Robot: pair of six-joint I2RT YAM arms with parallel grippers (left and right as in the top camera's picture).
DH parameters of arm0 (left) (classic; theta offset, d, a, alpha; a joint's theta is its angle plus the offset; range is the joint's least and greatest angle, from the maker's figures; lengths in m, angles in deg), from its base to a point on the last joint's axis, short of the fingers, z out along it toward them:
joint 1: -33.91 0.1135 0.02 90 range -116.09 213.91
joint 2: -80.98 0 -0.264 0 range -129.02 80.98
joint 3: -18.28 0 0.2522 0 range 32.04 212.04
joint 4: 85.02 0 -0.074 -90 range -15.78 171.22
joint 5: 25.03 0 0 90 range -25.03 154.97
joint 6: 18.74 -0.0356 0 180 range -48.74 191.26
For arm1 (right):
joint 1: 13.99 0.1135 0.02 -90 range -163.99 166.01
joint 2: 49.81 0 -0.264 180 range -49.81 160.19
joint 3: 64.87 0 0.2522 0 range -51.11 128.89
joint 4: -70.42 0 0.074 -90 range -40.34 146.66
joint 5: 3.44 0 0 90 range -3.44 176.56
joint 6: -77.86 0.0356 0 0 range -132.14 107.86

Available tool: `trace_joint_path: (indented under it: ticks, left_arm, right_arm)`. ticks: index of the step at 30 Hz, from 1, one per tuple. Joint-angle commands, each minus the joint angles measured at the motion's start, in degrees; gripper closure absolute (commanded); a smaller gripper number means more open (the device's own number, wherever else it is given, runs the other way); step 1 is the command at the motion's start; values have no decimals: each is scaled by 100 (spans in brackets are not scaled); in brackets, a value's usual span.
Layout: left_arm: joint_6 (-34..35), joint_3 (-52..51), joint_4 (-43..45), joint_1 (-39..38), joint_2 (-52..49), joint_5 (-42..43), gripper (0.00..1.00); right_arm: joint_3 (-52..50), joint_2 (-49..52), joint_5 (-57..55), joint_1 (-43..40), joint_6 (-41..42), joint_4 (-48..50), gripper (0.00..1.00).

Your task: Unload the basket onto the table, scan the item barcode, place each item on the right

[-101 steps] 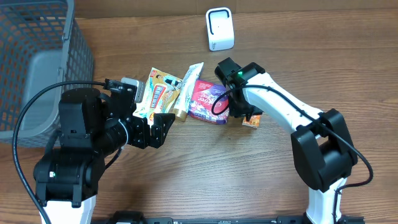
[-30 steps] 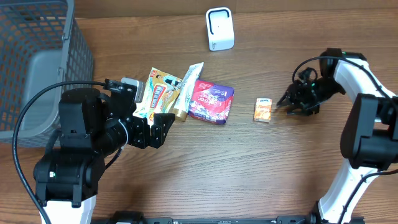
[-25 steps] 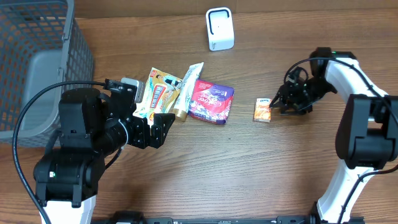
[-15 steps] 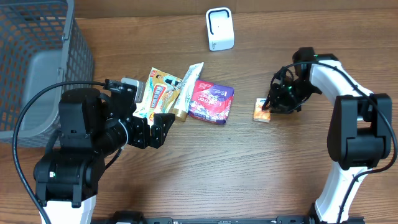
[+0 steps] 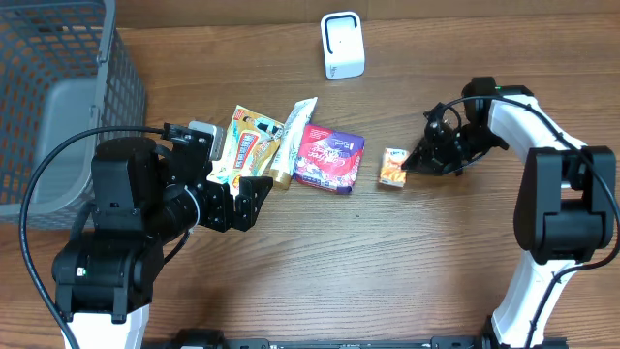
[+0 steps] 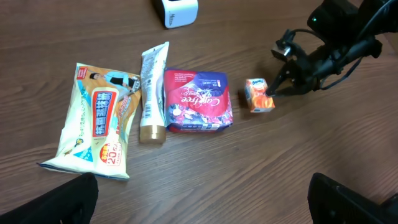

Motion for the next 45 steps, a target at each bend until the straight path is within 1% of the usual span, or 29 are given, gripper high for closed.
trace_joint_path:
  ticks: [1, 5, 10, 14, 16, 17, 21, 23, 25, 26, 29, 32, 37, 38, 39, 43, 44, 45]
  left_arm:
    - [-129, 107, 20, 42, -7, -35, 0]
    - [-129, 107, 20, 42, -7, -35, 0]
    - [-129, 107, 20, 42, -7, -35, 0]
    - [-129, 107, 20, 42, -7, -35, 0]
    - [-129, 107, 20, 42, -7, -35, 0]
    - [-129, 107, 20, 42, -7, -35, 0]
    - [-129, 107, 20, 42, -7, -35, 0]
    - [-129, 107, 22, 42, -9, -35, 0]
    - [-129, 107, 20, 42, -7, -35, 0]
    - [-129, 107, 20, 42, -7, -35, 0]
    - [-129, 107, 20, 42, -7, -35, 0]
    - [-129, 107, 20, 42, -7, -35, 0]
    - [-129, 107, 22, 42, -9, -35, 0]
    - [-129, 107, 20, 42, -7, -35, 0]
    - [-129, 107, 20, 42, -7, -35, 0]
    - [-129, 107, 20, 42, -7, -35, 0]
    - [-129, 107, 20, 42, -7, -35, 0]
    - [-129, 107, 20, 42, -9, -35, 0]
  right_arm:
    - [-37, -144, 1381, -243, -966, -269, 96]
    - [-37, -144, 2031, -474, -1908, -988, 96]
    - [-39, -144, 2140, -590, -2839, -1818, 96]
    - [-59, -144, 1967, -588, -2909, -1908, 96]
    - [-59, -144, 1626, -588, -2636, -1725, 96]
    - [-59, -144, 1322, -586, -2297, -1532, 96]
    - [-59, -144, -186, -581, -470, -546, 96]
    - [-59, -144, -704, -579, 109, -249, 96]
    - [-57, -144, -822, -560, 216, -168, 96]
    - [-57, -144, -822, -535, 216, -175, 94]
    - [-57, -144, -968, -378, 184, -249, 76]
    - [-57, -144, -1193, -92, 79, -420, 61]
    - [-59, -144, -1491, 501, 90, -396, 46]
    - [-59, -144, -1526, 601, 107, -350, 41]
    - [-59, -144, -1635, 695, 186, -302, 39]
    - [-61, -144, -2479, 942, 859, -160, 38]
    - [-70, -144, -2490, 1008, 857, -101, 40]
    - [-87, -144, -2487, 1032, 857, -70, 43]
